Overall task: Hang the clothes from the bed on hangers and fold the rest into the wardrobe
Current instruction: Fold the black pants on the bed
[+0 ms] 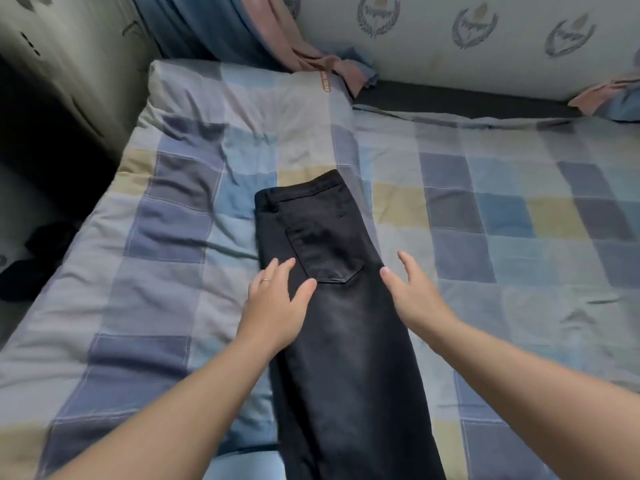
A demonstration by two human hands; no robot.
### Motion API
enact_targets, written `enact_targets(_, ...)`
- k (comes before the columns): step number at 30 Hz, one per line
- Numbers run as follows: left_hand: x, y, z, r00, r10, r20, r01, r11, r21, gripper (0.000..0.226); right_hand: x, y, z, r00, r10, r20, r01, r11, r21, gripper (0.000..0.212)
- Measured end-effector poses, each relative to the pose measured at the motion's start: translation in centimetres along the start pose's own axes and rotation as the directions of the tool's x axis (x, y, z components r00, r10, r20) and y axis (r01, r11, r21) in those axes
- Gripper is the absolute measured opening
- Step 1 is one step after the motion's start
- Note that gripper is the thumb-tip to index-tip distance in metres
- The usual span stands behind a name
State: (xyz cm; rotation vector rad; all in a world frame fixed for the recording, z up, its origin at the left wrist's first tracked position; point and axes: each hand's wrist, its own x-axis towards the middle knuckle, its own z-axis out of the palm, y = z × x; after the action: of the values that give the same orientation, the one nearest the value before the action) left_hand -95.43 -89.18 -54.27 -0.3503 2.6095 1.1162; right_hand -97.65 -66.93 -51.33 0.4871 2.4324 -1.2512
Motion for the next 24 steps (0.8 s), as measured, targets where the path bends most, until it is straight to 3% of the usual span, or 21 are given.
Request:
enact_targets(7, -9.2, -2.0, 6.0, 0.994, 0.053, 0.099, -0.076, 0.968, 0.239, 0.067, -7.1, 6.6, 0.4, 0.993, -0.051, 0.108, 0.077, 0.964, -0.253, 0.063)
enact_targets(12, -17.3, -3.6, 9.9, 0.99, 0.01, 0.142, -0.052, 0.953, 0.298, 0.068, -13.0, 12.2, 0.8, 0.989, -0.014, 0.15, 0.08, 0.892, -0.446, 0.062)
enact_targets(17, -27.3, -5.3, 13.9, 0.98, -0.107, 0.169, 0.068, 0.973, 0.219, 0.068, -19.3, 18.6, 0.5, 0.976, 0.034, 0.214, 0.083, 0.853, -0.515, 0.063)
enact_targets(24, -37.8, -9.0, 19.9, 0.922, -0.307, 0.234, 0.313, 0.95, 0.011, 0.072, -25.9, 26.5, 0.1, 0.952, 0.084, 0.293, 0.059, 0.893, -0.447, 0.065)
